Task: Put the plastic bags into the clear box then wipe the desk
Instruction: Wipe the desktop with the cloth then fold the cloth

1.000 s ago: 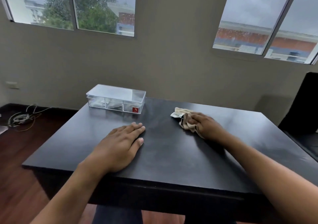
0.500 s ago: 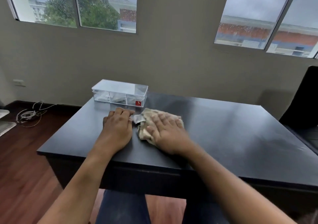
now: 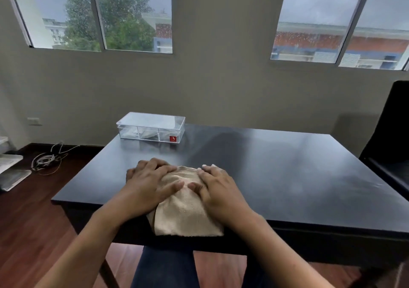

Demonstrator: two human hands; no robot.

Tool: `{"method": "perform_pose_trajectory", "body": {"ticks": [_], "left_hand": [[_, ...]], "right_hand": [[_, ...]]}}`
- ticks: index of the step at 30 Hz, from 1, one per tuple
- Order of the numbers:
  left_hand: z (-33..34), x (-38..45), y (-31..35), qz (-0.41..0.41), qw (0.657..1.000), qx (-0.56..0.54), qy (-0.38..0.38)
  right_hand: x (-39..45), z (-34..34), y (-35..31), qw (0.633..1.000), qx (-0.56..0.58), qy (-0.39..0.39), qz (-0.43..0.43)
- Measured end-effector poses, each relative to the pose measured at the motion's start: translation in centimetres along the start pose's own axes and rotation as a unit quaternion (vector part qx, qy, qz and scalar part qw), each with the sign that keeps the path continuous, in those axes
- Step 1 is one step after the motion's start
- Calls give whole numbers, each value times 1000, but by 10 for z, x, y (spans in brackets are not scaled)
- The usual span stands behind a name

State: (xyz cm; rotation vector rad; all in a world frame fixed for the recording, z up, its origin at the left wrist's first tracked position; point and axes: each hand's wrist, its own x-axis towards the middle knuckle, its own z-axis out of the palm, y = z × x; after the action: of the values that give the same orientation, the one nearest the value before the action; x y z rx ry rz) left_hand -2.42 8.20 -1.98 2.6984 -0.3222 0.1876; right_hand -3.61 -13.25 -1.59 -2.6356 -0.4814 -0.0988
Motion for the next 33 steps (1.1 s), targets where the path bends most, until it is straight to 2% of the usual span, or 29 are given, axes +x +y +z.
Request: {"method": "perform_pose_trajectory", "body": {"ticks": [3,7,10,14,19,22,26,30,33], "left_hand": [[-7,-3,3,9,1000,-3,-9],[-8,-12,13,60,996,-47,35],[-7,-20,32,89,990,-102,29],[-7,-18,83,124,974,-184,44],[19,16,153,165,955,-241,44],[40,44,195,153,950,-270,20],[71,74,247,137,942,-302,-46],[103,89,290,145,945,-282,-80],[121,93,308,172,949,-245,-95]], "right_hand": [[6,-7,8,999,-18,-24,-11],[-8,-12,8,997,-12,75,-29],[-29,-11,14,991,0,129,-28],[-58,-40,36,971,151,184,26],[-86,-91,78,935,169,302,72],[-102,-118,114,921,152,340,116],[-120,-148,168,916,100,353,165],[-126,-173,224,914,7,343,216],[-131,-182,249,901,-86,307,293]]}}
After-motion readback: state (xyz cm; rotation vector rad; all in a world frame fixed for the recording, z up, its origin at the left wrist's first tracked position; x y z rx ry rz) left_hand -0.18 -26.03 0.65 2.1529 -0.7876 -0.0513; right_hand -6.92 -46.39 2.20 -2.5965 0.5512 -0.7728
